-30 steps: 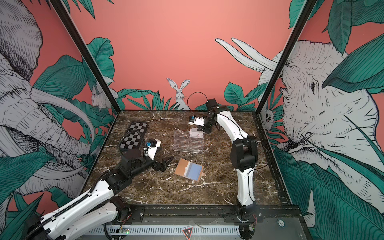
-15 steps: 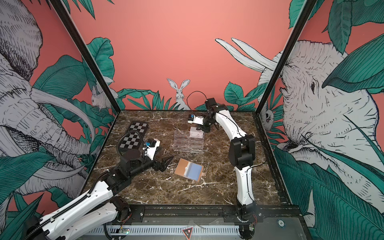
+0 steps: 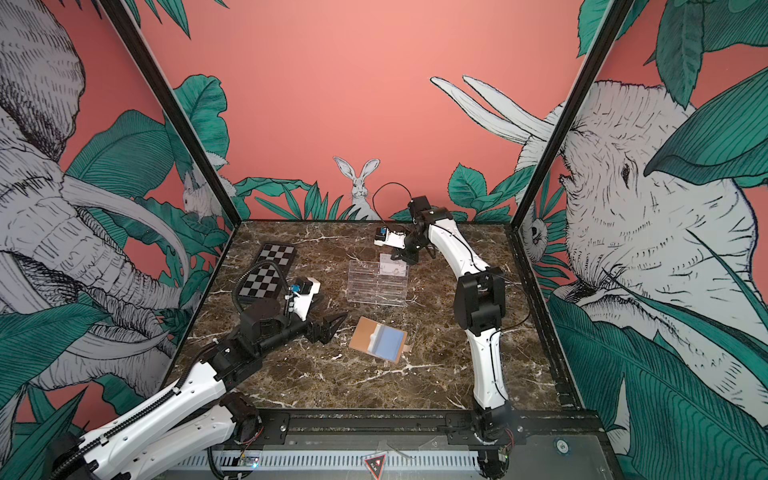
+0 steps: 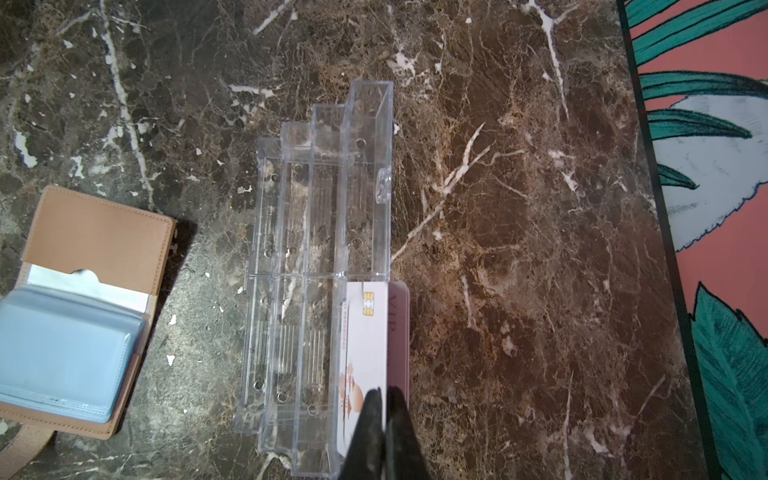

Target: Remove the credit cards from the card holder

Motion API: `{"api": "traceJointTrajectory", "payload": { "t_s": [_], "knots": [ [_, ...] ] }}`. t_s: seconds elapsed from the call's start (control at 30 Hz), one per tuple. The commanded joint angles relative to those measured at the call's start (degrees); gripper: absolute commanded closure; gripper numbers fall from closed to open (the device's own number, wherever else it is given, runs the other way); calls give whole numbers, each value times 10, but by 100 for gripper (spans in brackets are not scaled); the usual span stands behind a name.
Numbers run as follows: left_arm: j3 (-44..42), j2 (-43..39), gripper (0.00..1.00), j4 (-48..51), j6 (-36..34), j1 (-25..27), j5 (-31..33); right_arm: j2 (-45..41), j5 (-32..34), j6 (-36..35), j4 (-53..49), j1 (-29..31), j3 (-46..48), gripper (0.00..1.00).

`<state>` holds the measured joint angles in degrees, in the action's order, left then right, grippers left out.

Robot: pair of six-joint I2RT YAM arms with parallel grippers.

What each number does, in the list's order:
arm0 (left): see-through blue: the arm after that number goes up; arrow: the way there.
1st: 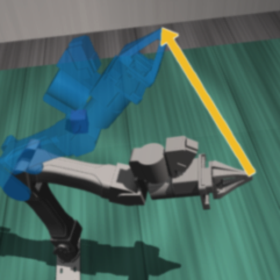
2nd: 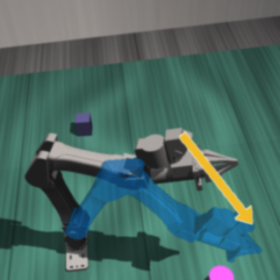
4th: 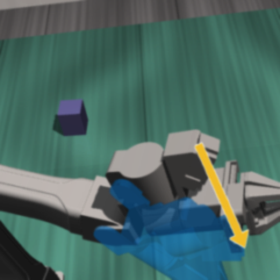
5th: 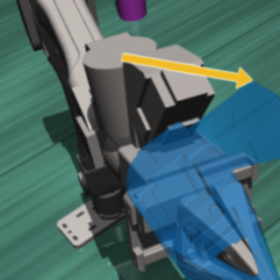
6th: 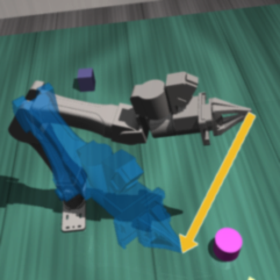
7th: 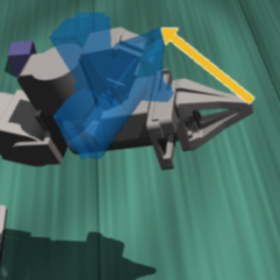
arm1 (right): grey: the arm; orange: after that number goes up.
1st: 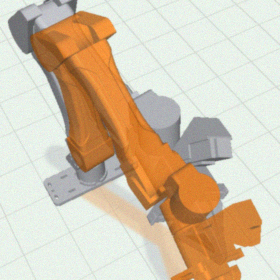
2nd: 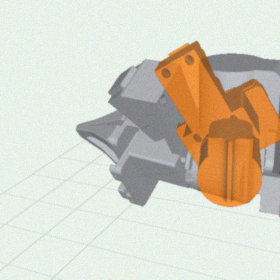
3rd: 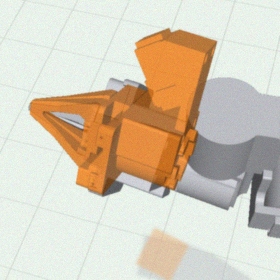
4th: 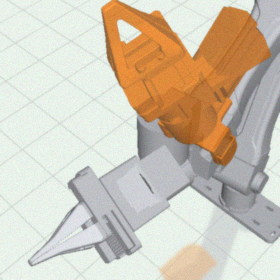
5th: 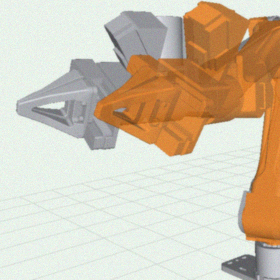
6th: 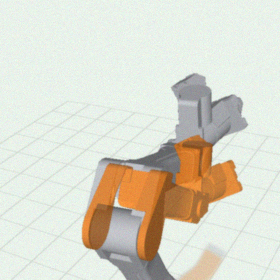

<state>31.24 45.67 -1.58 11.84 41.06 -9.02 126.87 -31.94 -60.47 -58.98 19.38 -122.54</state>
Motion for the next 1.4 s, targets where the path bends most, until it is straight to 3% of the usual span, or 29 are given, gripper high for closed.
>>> {"api": "traceJointTrajectory", "payload": {
  "t_s": [0.0, 0.67, 0.97, 1.17, 1.37],
  "knots": [
    [6, -10, 1, 4, 0, -1, -6, 9, -5, 5, -16, 1, -17, 100],
    [0, -15, 1, 15, -1, -1, 11, 22, 26, 18, -16, 11, -25, 100],
    [0, -12, 1, 20, 2, -1, 8, 25, 41, 45, -8, 19, -52, 81],
    [2, -7, 1, 18, 8, -1, 13, 17, 49, 61, 0, 21, -90, 77],
    [4, -4, 1, 14, 15, -1, 14, -12, 64, 72, 32, 22, -96, 64]
  ]
}}
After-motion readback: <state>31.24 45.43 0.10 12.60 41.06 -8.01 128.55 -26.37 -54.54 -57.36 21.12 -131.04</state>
